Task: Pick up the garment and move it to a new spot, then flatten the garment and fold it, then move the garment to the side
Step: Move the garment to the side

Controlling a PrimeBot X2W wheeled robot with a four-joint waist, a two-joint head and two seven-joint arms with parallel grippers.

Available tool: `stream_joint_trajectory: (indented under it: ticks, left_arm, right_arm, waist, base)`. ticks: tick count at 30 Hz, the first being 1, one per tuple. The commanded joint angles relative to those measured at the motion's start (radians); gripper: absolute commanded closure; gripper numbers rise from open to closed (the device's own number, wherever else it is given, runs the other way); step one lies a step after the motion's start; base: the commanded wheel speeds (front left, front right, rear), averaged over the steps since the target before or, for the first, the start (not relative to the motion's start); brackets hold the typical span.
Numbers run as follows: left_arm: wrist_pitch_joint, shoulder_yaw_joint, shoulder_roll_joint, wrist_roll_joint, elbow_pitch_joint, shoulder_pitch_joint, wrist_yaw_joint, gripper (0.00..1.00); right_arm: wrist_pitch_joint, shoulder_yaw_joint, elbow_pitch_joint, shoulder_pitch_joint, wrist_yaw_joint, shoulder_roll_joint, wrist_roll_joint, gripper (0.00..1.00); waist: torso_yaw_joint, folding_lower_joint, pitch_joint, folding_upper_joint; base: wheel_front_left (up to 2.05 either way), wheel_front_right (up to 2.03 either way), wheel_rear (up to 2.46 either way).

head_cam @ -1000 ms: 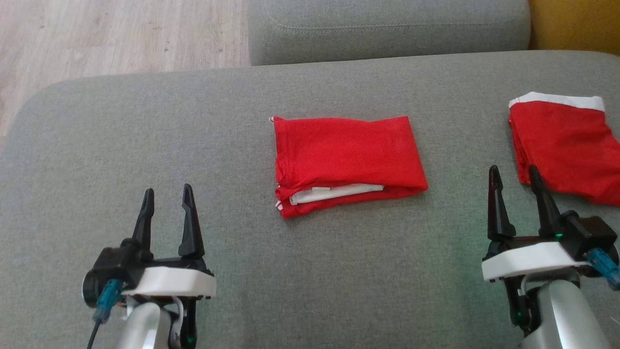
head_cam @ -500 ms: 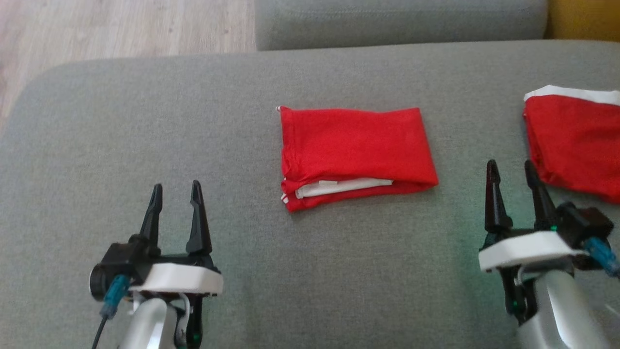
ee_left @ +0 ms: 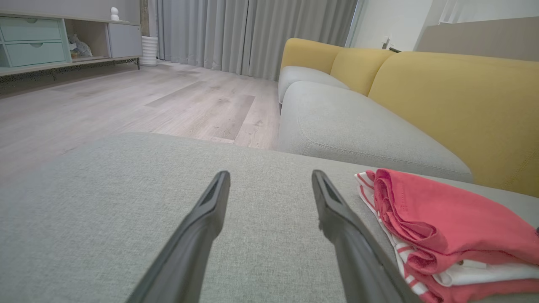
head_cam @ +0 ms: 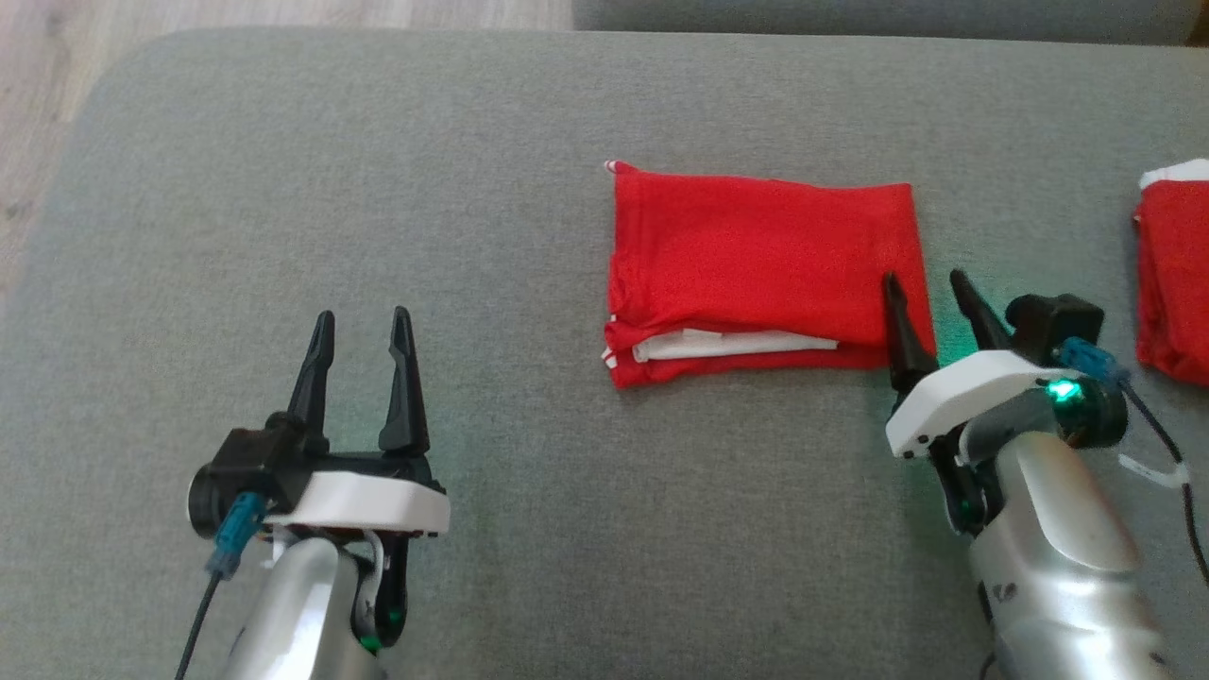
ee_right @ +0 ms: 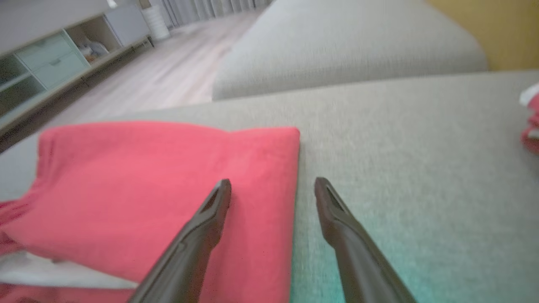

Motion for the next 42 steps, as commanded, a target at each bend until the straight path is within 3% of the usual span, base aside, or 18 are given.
stream_joint_trajectory:
  ticks: [1, 7, 8, 9, 10, 11, 20, 30, 35, 42]
  left_arm:
    - [-0.010, 0.023, 0.005, -0.003, -0.028, -0.041, 0.000, 0.00]
    - [-0.010, 0.016, 0.005, -0.005, -0.024, -0.044, 0.003, 0.00]
    - [-0.010, 0.018, 0.005, -0.003, -0.023, -0.044, 0.003, 0.00]
    - [-0.010, 0.020, 0.005, -0.002, -0.022, -0.044, 0.003, 0.00]
    - [-0.010, 0.022, 0.005, -0.001, -0.021, -0.043, 0.003, 0.00]
    - [-0.010, 0.023, 0.005, 0.000, -0.019, -0.041, 0.004, 0.00]
    - [-0.010, 0.030, 0.005, 0.012, -0.010, -0.017, 0.003, 0.00]
    - [-0.010, 0.011, 0.005, 0.006, -0.019, 0.010, 0.007, 0.00]
    - [-0.010, -0.001, 0.005, 0.005, -0.033, 0.011, 0.014, 0.00]
    - [-0.010, -0.002, 0.005, 0.017, -0.051, -0.023, 0.010, 0.00]
  right_arm:
    - [0.018, 0.020, 0.028, -0.045, -0.001, 0.000, 0.030, 0.00]
    - [0.043, 0.078, 0.168, -0.095, -0.001, 0.000, 0.050, 0.00]
    - [0.043, 0.088, 0.188, -0.103, -0.001, 0.000, 0.051, 0.10]
    - [0.040, 0.097, 0.206, -0.110, -0.001, 0.000, 0.048, 0.53]
    - [0.032, 0.104, 0.220, -0.117, -0.001, 0.000, 0.043, 0.82]
    - [0.021, 0.108, 0.232, -0.123, -0.001, 0.000, 0.036, 1.00]
    - [-0.077, 0.085, 0.294, -0.164, -0.001, -0.006, -0.093, 1.00]
    - [-0.083, 0.101, 0.212, -0.144, -0.001, -0.087, -0.237, 1.00]
    - [-0.023, 0.170, 0.132, -0.135, -0.001, -0.174, -0.251, 1.00]
    - [0.076, 0.210, 0.012, -0.188, -0.001, -0.385, -0.228, 1.00]
  waist:
    - [0.011, -0.0001, 0.003, 0.0000]
    - [0.022, -0.0001, 0.004, 0.0000]
    - [0.021, -0.0001, 0.002, 0.0000]
    - [0.020, -0.0001, 0.000, 0.0000]
    - [0.019, -0.0001, -0.003, 0.0000]
    - [0.017, -0.0001, -0.008, 0.0000]
    - [-0.023, -0.0001, -0.065, 0.0000]
    - [-0.085, -0.0001, -0.122, 0.0000]
    - [-0.132, -0.0001, -0.116, 0.0000]
    - [-0.173, -0.0001, -0.030, 0.0000]
  base:
    - [0.00, 0.00, 0.00]
    - [0.00, 0.00, 0.00]
    - [0.00, 0.00, 0.00]
    - [0.00, 0.00, 0.00]
    - [0.00, 0.00, 0.00]
    - [0.00, 0.00, 0.00]
    - [0.00, 0.00, 0.00]
    - [0.00, 0.00, 0.00]
    - [0.00, 0.00, 0.00]
    - [0.00, 0.00, 0.00]
